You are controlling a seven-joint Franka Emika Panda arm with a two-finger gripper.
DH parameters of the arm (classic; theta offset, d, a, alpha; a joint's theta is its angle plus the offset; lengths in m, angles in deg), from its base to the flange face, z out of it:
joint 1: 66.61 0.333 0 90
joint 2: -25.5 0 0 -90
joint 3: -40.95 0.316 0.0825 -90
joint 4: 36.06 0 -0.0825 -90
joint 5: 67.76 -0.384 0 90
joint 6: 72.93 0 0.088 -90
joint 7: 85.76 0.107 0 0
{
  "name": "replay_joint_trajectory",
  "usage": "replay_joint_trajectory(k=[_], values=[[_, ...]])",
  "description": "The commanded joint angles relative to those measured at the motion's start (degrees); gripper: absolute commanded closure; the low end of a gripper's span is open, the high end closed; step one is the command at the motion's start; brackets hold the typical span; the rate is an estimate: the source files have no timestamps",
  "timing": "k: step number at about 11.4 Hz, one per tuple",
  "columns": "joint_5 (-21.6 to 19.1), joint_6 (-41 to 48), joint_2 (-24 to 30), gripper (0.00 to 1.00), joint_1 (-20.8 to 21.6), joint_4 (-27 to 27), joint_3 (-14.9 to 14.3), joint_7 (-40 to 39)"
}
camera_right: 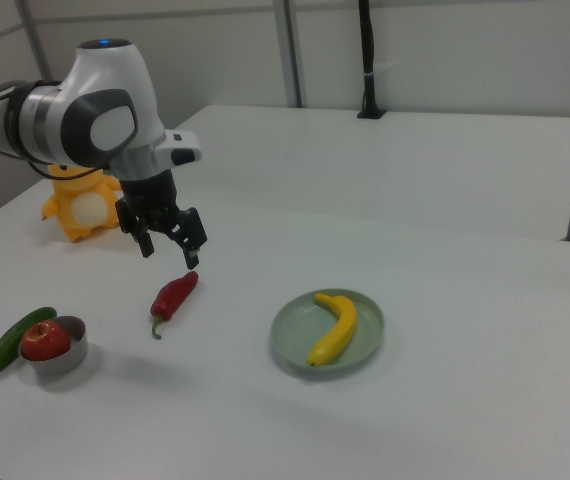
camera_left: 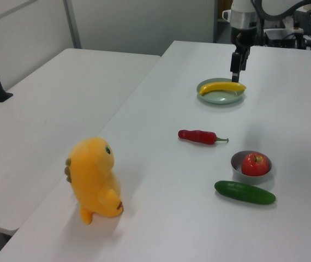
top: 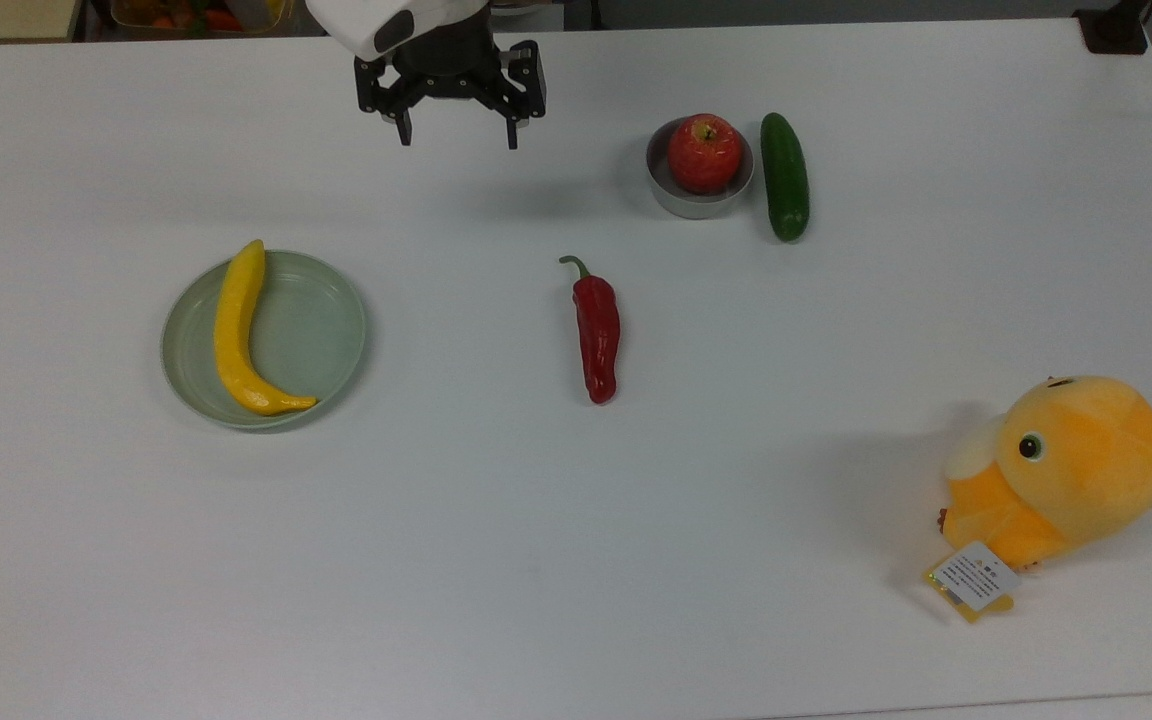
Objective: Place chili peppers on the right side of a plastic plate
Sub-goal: 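Move the gripper over the red chili pepper and lower onto it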
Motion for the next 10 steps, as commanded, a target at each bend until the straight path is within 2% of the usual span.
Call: replay_joint_trajectory(k=[1, 3, 5, 8, 10], values=[[-0.5, -2.5, -3.4, 0.0, 0.3, -0.7, 1.7, -0.8], [-0.5, -10.4, -5.7, 0.0, 0.3, -0.6, 2.8, 3.1], [-0.2, -13.0, -7.9, 0.0, 0.1, -1.5, 4.4, 5.6], [0.1, -16.3, -10.3, 0.0, 0.6, -1.5, 4.9, 10.0], [0.8, -16.9, -11.8, 0.0, 0.8, -1.5, 6.9, 10.4]])
